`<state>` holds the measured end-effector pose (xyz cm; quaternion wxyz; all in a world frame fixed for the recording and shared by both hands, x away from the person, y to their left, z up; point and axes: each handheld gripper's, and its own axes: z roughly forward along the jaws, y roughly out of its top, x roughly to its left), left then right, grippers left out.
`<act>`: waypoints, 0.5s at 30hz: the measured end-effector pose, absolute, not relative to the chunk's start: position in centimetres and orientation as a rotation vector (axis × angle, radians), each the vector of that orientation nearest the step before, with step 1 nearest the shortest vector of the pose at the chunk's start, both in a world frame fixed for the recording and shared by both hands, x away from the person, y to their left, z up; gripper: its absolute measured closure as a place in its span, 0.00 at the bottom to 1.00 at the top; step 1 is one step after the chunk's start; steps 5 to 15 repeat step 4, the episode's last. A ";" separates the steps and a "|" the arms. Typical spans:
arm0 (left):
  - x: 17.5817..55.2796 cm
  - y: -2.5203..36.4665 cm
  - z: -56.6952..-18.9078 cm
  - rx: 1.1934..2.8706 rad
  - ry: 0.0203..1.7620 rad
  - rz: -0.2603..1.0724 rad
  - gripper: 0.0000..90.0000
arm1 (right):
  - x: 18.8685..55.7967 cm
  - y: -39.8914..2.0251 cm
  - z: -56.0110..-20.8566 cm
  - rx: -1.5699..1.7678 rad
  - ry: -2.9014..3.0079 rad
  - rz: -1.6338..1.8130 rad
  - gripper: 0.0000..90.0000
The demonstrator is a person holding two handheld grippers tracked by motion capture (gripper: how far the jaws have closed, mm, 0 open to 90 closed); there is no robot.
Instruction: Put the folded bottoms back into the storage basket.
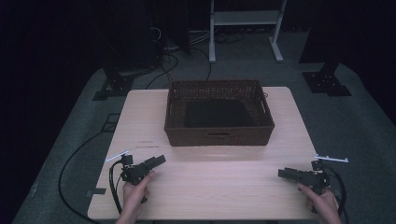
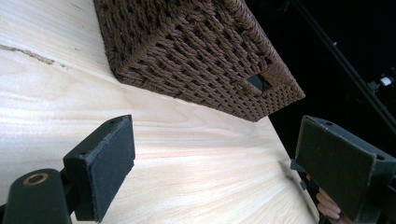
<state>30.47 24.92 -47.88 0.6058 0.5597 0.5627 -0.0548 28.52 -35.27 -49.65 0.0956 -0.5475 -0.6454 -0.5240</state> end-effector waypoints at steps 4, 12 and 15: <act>30.2 24.7 -47.7 1.292 1.287 -0.105 0.12 | 27.9 -35.0 -49.5 -1.600 -1.936 -1.589 0.30; 30.2 24.7 -47.7 1.292 1.287 -0.105 0.12 | 27.9 -35.0 -49.5 -1.600 -1.936 -1.589 0.30; 30.2 24.7 -47.7 1.292 1.287 -0.105 0.12 | 27.9 -35.0 -49.5 -1.600 -1.936 -1.589 0.30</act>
